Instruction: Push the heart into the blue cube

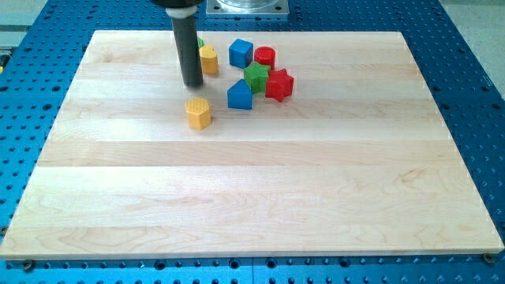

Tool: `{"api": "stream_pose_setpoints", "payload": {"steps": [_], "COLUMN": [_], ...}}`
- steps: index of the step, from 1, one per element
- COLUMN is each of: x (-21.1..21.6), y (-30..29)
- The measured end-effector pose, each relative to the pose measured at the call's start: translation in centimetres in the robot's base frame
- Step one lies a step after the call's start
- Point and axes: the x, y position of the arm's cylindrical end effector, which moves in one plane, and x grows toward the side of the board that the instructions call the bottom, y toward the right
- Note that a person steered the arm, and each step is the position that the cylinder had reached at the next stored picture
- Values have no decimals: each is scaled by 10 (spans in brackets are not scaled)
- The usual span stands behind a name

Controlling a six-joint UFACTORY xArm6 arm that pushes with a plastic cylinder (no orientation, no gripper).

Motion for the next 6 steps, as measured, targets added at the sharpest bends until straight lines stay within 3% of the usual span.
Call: {"api": "stream_pose_setpoints", "payload": {"steps": [1,2,3,4,5,6], "x": [-24,-25,-8,-22,-58,-55], "y": [0,46,15,-43,-32,27]}}
